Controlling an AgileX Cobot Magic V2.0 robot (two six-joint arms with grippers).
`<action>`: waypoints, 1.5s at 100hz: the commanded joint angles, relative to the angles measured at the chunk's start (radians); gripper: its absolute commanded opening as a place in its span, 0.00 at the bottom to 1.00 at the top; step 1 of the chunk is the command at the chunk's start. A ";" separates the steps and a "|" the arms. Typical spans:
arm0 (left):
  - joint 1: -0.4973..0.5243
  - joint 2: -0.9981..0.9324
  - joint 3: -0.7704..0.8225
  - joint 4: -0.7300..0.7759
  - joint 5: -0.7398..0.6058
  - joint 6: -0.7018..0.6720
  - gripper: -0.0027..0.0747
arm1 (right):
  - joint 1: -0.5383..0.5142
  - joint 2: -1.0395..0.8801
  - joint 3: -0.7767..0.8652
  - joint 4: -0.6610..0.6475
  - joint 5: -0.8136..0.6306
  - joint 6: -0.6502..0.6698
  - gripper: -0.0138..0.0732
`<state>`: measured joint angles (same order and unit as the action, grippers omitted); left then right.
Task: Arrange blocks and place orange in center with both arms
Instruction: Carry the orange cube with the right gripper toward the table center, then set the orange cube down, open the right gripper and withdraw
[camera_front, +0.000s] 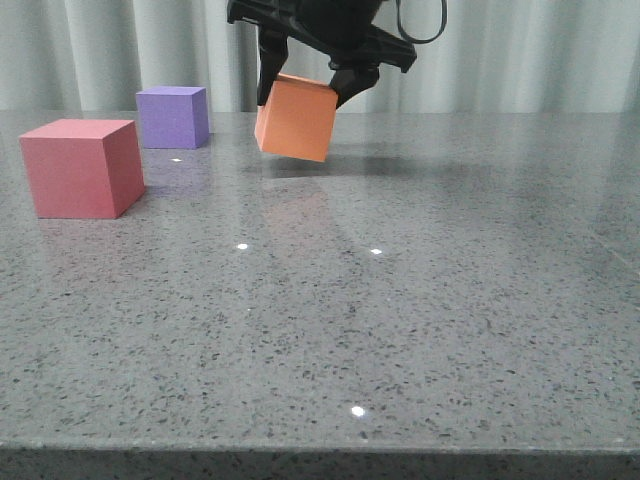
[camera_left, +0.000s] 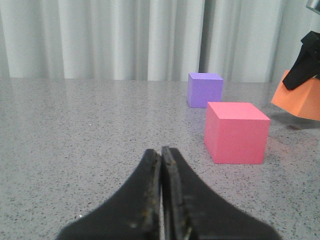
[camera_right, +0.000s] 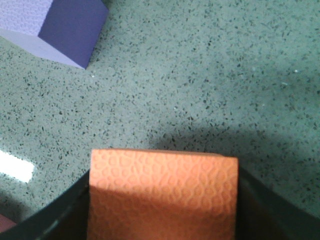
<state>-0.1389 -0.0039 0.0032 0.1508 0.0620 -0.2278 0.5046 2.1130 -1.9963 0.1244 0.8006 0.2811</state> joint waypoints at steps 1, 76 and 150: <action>-0.001 -0.036 0.041 -0.007 -0.074 -0.003 0.01 | -0.001 -0.063 -0.041 -0.003 -0.034 0.005 0.55; -0.001 -0.036 0.041 -0.007 -0.074 -0.003 0.01 | -0.027 -0.169 -0.041 -0.004 0.028 -0.046 0.84; -0.001 -0.036 0.041 -0.007 -0.074 -0.003 0.01 | -0.423 -0.842 0.687 -0.143 -0.092 -0.193 0.84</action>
<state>-0.1389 -0.0039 0.0032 0.1508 0.0620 -0.2278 0.1158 1.4075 -1.3951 0.0176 0.8111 0.1008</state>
